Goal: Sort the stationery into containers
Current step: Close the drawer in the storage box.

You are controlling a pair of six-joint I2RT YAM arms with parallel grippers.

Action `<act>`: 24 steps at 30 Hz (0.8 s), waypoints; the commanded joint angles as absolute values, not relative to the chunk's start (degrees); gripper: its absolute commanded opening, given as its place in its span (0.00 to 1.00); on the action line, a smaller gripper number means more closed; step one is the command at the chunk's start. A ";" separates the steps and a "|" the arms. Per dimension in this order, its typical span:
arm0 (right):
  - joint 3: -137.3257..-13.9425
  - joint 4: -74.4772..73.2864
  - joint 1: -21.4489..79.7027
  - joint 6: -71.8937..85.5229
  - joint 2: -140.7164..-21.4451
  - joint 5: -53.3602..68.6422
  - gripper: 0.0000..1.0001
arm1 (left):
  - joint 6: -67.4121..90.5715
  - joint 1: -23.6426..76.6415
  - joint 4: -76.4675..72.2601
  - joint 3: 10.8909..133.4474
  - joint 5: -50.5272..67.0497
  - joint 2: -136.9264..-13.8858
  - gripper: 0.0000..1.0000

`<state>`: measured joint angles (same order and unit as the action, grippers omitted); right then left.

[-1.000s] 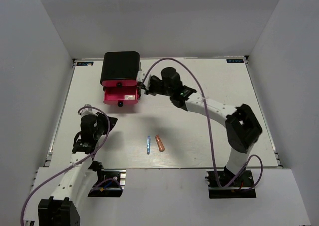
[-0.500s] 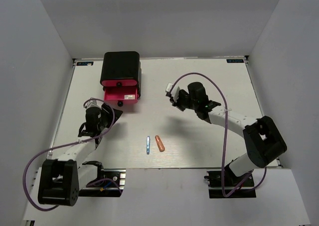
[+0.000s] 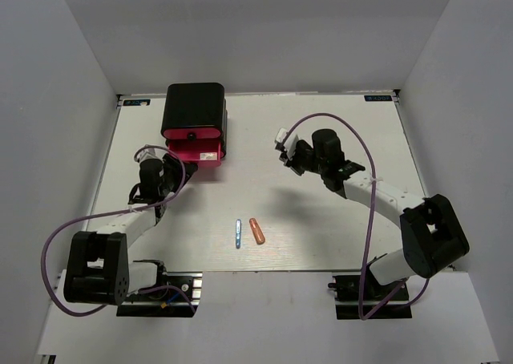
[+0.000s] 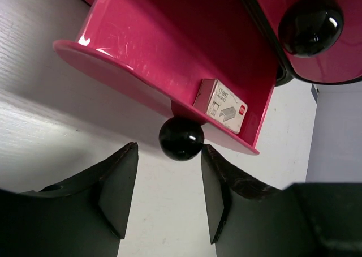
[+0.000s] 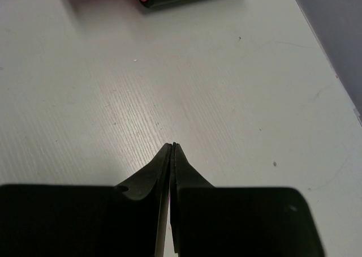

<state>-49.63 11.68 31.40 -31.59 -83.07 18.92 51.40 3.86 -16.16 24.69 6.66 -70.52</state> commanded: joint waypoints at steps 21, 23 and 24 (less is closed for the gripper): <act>-48.60 11.51 28.74 -31.03 -81.65 20.83 0.07 | 55.46 3.69 -23.28 32.60 5.01 -79.45 0.65; -48.43 11.43 28.57 -31.03 -81.65 20.83 0.07 | 55.46 3.69 -23.29 33.13 4.48 -80.16 0.65; -48.43 11.43 28.74 -31.03 -81.48 20.83 0.07 | 55.98 3.17 -23.29 33.74 4.48 -80.94 0.65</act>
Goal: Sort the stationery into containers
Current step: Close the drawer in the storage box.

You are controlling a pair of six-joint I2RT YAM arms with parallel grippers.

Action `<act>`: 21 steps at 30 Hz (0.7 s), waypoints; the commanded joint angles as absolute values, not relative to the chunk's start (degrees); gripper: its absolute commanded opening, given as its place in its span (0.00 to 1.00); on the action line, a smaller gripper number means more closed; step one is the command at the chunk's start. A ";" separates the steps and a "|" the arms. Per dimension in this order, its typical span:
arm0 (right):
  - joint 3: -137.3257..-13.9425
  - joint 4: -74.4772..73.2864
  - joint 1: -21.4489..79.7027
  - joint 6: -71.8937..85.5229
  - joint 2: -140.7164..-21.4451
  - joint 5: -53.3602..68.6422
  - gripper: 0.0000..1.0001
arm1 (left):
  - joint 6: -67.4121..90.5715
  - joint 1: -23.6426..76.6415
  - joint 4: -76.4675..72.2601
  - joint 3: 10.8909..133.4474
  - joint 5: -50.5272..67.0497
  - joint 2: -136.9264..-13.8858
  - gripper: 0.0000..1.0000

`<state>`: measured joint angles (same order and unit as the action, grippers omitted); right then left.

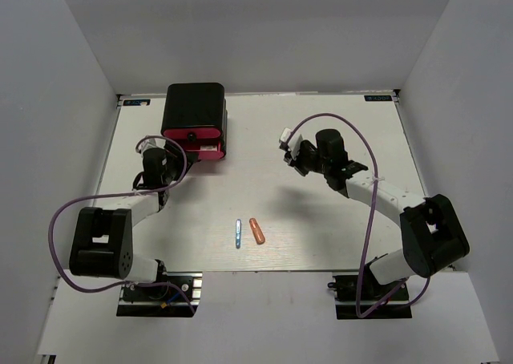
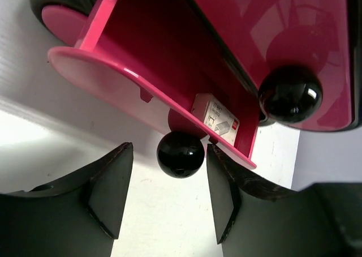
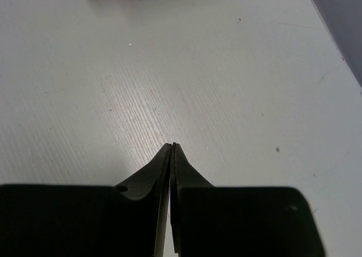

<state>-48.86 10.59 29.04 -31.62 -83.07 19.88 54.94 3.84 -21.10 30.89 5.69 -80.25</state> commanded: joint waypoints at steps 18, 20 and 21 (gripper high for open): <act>-48.43 11.07 27.51 -31.64 -81.03 21.18 0.07 | 59.41 3.16 -27.77 38.32 4.48 -88.42 0.71; -48.52 11.08 27.25 -31.47 -80.95 21.18 0.07 | 59.41 3.16 -27.77 38.84 4.48 -88.42 0.71; -48.52 11.16 27.25 -31.46 -81.03 21.18 0.07 | 59.94 3.16 -27.77 38.85 4.48 -88.94 0.72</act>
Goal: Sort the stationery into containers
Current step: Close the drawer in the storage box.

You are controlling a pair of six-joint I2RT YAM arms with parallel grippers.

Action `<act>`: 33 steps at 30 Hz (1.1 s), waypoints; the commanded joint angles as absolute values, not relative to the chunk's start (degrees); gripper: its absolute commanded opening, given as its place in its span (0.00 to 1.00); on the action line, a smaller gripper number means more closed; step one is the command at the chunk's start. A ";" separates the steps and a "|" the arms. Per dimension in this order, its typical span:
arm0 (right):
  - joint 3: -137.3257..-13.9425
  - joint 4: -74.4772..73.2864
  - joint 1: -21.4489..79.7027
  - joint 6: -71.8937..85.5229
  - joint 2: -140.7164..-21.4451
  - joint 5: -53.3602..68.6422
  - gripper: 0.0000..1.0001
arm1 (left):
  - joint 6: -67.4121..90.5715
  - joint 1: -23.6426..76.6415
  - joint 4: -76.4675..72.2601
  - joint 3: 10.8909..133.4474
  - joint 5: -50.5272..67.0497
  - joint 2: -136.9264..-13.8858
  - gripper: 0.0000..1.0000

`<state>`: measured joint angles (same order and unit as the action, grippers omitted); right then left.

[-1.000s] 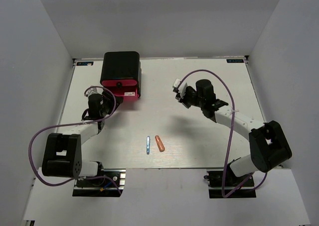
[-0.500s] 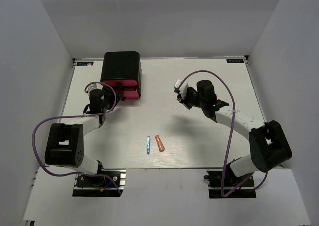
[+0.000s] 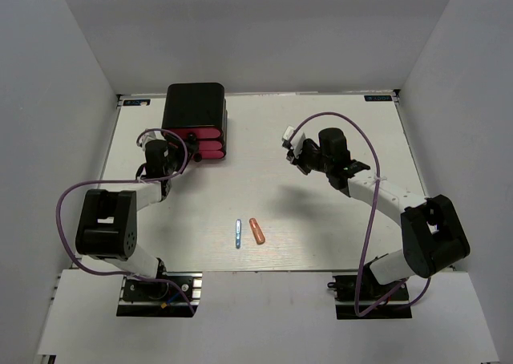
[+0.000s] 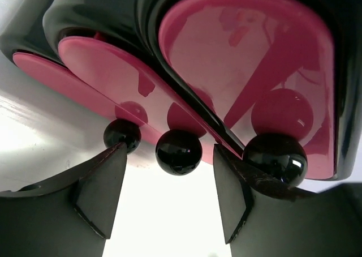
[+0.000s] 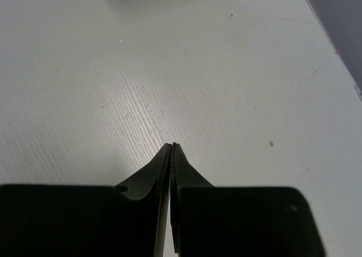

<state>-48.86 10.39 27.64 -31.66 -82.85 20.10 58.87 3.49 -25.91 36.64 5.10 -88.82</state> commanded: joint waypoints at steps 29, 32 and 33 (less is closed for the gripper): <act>-48.25 11.34 26.19 -32.08 -80.60 21.53 0.07 | 59.34 3.69 -32.26 35.87 7.82 -88.33 0.81; -48.08 11.43 26.10 -31.99 -80.68 21.62 0.07 | 57.40 3.69 -31.03 34.81 8.87 -86.49 0.80; -47.99 11.43 26.10 -32.08 -80.68 21.53 0.07 | 57.39 3.69 -31.03 34.80 9.49 -85.88 0.76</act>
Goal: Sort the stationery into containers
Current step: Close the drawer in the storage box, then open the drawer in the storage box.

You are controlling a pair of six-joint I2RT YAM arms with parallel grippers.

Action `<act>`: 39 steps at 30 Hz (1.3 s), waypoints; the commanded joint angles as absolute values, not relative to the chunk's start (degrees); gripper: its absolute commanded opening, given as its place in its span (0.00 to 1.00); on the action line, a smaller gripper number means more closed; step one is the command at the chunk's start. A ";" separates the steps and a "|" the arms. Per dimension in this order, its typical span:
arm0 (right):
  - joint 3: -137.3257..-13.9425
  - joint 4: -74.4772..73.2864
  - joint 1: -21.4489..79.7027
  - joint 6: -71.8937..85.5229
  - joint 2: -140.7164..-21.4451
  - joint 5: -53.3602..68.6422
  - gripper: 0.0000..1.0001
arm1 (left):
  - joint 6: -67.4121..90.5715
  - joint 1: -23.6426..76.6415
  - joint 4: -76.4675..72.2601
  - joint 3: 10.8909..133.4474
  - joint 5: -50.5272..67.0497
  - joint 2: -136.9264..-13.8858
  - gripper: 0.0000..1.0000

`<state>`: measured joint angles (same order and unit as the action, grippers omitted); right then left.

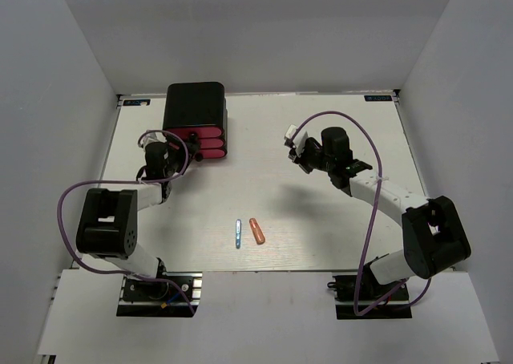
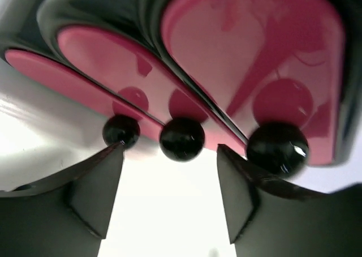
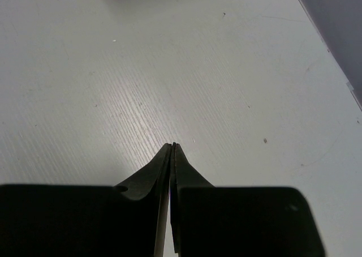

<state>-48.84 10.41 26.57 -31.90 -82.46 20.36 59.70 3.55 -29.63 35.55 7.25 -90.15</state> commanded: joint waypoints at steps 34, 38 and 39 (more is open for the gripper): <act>-47.72 11.52 25.49 -32.78 -81.56 21.71 0.07 | 51.59 3.69 -29.09 37.79 10.46 -96.42 0.50; -47.99 11.34 25.05 -32.78 -81.83 21.71 0.07 | 51.59 3.69 -29.79 38.85 10.46 -97.47 0.50; -47.99 11.25 25.05 -32.96 -81.91 21.71 0.07 | 51.59 3.69 -29.79 38.85 10.46 -98.17 0.50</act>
<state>-46.98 10.41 25.47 -32.16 -82.06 21.15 52.36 3.55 -28.62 37.15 10.48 -98.00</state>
